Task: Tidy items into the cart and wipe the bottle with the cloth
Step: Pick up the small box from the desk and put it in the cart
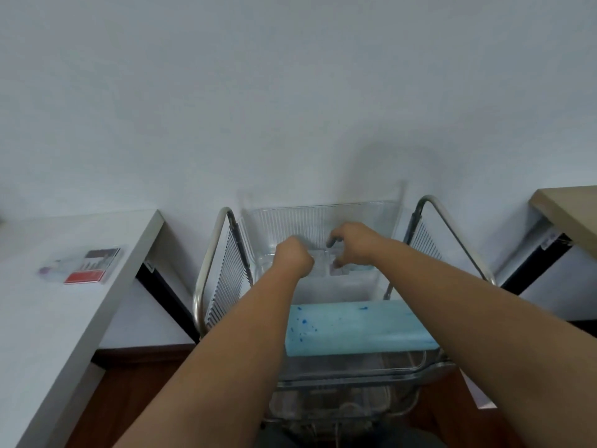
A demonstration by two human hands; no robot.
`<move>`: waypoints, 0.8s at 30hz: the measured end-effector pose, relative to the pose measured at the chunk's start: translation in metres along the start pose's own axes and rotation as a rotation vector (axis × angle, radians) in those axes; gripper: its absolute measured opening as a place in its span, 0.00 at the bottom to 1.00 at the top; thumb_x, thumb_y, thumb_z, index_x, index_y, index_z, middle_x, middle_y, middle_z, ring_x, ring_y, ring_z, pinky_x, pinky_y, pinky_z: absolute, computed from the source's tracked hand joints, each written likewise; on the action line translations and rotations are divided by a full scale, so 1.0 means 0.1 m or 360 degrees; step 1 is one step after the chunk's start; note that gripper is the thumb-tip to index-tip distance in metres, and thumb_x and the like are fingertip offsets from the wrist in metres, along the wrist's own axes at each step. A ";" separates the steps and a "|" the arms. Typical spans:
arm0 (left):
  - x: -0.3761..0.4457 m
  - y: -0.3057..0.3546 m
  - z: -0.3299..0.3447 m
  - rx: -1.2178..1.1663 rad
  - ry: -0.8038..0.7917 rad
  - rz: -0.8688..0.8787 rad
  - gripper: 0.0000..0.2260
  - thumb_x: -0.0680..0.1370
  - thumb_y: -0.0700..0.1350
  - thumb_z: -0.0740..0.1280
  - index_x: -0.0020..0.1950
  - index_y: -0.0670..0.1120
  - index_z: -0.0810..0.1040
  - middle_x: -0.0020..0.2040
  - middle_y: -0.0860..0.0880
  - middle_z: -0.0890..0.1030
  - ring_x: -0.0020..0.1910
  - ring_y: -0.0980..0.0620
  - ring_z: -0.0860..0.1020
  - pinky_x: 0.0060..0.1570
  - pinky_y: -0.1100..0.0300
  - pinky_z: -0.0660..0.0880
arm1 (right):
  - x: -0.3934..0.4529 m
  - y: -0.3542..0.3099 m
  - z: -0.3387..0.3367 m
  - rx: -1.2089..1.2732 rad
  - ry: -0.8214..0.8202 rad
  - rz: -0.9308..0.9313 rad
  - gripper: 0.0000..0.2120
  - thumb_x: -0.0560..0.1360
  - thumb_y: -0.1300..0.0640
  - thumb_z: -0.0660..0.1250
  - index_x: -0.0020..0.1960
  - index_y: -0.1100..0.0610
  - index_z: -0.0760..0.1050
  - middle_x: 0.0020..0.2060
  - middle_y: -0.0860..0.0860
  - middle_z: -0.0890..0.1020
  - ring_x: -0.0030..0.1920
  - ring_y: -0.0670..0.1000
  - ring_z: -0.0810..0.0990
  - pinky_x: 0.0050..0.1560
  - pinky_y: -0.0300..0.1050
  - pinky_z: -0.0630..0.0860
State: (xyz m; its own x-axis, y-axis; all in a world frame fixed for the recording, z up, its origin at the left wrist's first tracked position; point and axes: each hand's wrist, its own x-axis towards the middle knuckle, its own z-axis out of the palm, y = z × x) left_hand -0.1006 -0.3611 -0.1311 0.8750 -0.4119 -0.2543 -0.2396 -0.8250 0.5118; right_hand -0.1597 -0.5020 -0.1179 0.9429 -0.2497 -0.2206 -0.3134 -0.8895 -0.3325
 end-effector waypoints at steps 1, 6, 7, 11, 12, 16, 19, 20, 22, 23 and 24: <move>-0.01 0.00 0.02 -0.0031 -0.0002 0.0008 0.17 0.77 0.40 0.69 0.65 0.39 0.74 0.62 0.41 0.78 0.60 0.43 0.78 0.50 0.59 0.74 | -0.01 0.00 0.00 -0.0064 -0.0039 -0.0021 0.26 0.65 0.54 0.79 0.61 0.53 0.77 0.59 0.53 0.74 0.59 0.55 0.73 0.51 0.43 0.69; -0.02 0.00 0.04 -0.0020 -0.0144 0.0094 0.23 0.71 0.41 0.77 0.65 0.44 0.76 0.62 0.43 0.77 0.59 0.45 0.78 0.55 0.57 0.77 | -0.04 0.03 0.04 -0.0277 -0.0090 -0.0029 0.24 0.66 0.55 0.78 0.61 0.53 0.77 0.60 0.53 0.74 0.58 0.55 0.74 0.54 0.46 0.73; -0.02 0.01 0.03 0.0011 -0.0169 0.0097 0.23 0.71 0.41 0.77 0.65 0.44 0.76 0.62 0.43 0.77 0.59 0.45 0.78 0.57 0.56 0.77 | -0.04 0.03 0.06 -0.0273 -0.0081 -0.0026 0.24 0.66 0.55 0.78 0.61 0.53 0.77 0.60 0.53 0.74 0.58 0.54 0.74 0.54 0.46 0.73; -0.02 0.01 0.06 0.0029 -0.0154 0.0149 0.24 0.71 0.38 0.77 0.66 0.44 0.77 0.62 0.42 0.78 0.58 0.44 0.79 0.58 0.54 0.77 | -0.03 0.01 0.07 -0.0265 -0.0049 -0.0024 0.25 0.66 0.55 0.78 0.62 0.52 0.77 0.60 0.52 0.76 0.57 0.53 0.75 0.52 0.45 0.73; -0.03 0.01 0.07 0.0029 -0.0133 0.0171 0.24 0.71 0.37 0.76 0.66 0.44 0.77 0.62 0.42 0.78 0.58 0.44 0.79 0.58 0.53 0.78 | -0.03 0.01 0.07 -0.0264 -0.0051 -0.0019 0.25 0.66 0.55 0.78 0.62 0.52 0.77 0.60 0.52 0.76 0.57 0.53 0.76 0.52 0.45 0.73; -0.03 0.00 0.09 0.0019 -0.0102 0.0207 0.23 0.71 0.37 0.76 0.65 0.44 0.78 0.61 0.42 0.78 0.57 0.44 0.79 0.56 0.52 0.78 | -0.03 0.02 0.08 -0.0225 -0.0021 0.0000 0.25 0.65 0.55 0.78 0.61 0.52 0.78 0.59 0.52 0.78 0.56 0.53 0.76 0.50 0.44 0.72; -0.06 -0.01 0.07 0.0019 -0.0136 0.0205 0.24 0.71 0.38 0.77 0.66 0.45 0.77 0.61 0.42 0.77 0.57 0.43 0.79 0.56 0.52 0.78 | -0.05 0.01 0.08 -0.0225 -0.0029 0.0006 0.27 0.65 0.55 0.78 0.63 0.51 0.77 0.60 0.52 0.77 0.57 0.53 0.76 0.51 0.44 0.71; -0.07 -0.01 0.06 0.0014 -0.0148 0.0201 0.25 0.71 0.38 0.77 0.66 0.45 0.77 0.61 0.42 0.77 0.57 0.44 0.79 0.55 0.53 0.79 | -0.06 0.01 0.08 -0.0206 -0.0034 0.0010 0.28 0.65 0.55 0.78 0.63 0.51 0.76 0.61 0.52 0.77 0.58 0.53 0.75 0.51 0.44 0.71; -0.10 0.01 0.00 0.0014 -0.0122 0.0215 0.25 0.72 0.38 0.76 0.67 0.46 0.75 0.62 0.43 0.77 0.57 0.44 0.79 0.54 0.55 0.78 | -0.09 -0.01 0.03 -0.0091 -0.0009 0.0006 0.28 0.65 0.55 0.78 0.64 0.51 0.76 0.61 0.51 0.77 0.60 0.53 0.75 0.52 0.43 0.69; -0.12 0.02 -0.06 0.0033 -0.0070 0.0230 0.24 0.73 0.36 0.74 0.67 0.46 0.75 0.63 0.43 0.77 0.58 0.44 0.79 0.55 0.56 0.78 | -0.10 -0.03 -0.02 0.0027 0.0024 0.0002 0.26 0.66 0.55 0.78 0.63 0.52 0.77 0.61 0.51 0.78 0.59 0.53 0.76 0.53 0.42 0.69; -0.14 0.03 -0.14 0.0044 0.0006 0.0242 0.23 0.74 0.34 0.70 0.68 0.47 0.75 0.64 0.42 0.76 0.59 0.45 0.78 0.55 0.56 0.77 | -0.12 -0.06 -0.07 0.0187 0.0069 -0.0003 0.24 0.67 0.56 0.77 0.62 0.52 0.78 0.59 0.52 0.79 0.58 0.52 0.77 0.53 0.41 0.70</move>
State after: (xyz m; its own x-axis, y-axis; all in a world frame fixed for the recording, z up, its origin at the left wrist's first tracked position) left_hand -0.1082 -0.3527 -0.1143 0.8292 -0.5316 -0.1725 -0.3810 -0.7635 0.5214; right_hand -0.1682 -0.4959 -0.1072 0.9466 -0.2666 -0.1811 -0.3204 -0.8398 -0.4383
